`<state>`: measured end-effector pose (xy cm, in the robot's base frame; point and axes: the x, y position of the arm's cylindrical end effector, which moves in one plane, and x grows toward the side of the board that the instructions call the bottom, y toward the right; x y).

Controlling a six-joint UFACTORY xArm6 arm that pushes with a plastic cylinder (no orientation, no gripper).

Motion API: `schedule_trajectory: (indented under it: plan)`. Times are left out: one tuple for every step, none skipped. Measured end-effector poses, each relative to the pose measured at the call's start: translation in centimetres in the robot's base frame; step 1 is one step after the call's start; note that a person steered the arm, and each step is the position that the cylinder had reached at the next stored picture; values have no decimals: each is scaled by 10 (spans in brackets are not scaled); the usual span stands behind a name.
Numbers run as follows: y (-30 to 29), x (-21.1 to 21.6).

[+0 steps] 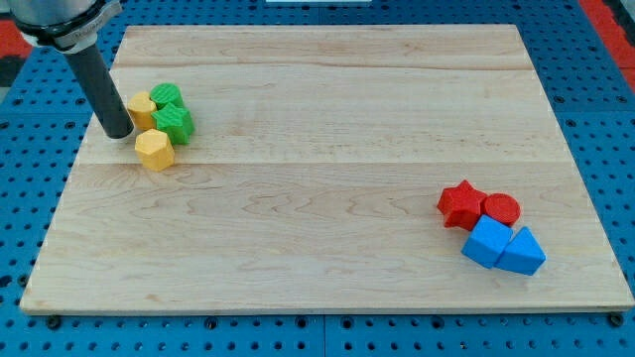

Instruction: Move the hexagon to the right side

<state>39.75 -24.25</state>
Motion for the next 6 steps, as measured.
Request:
schedule_trajectory:
  plan:
    - [-13, 14]
    - [16, 39]
    - [94, 36]
    - [183, 36]
    - [107, 42]
    - [10, 21]
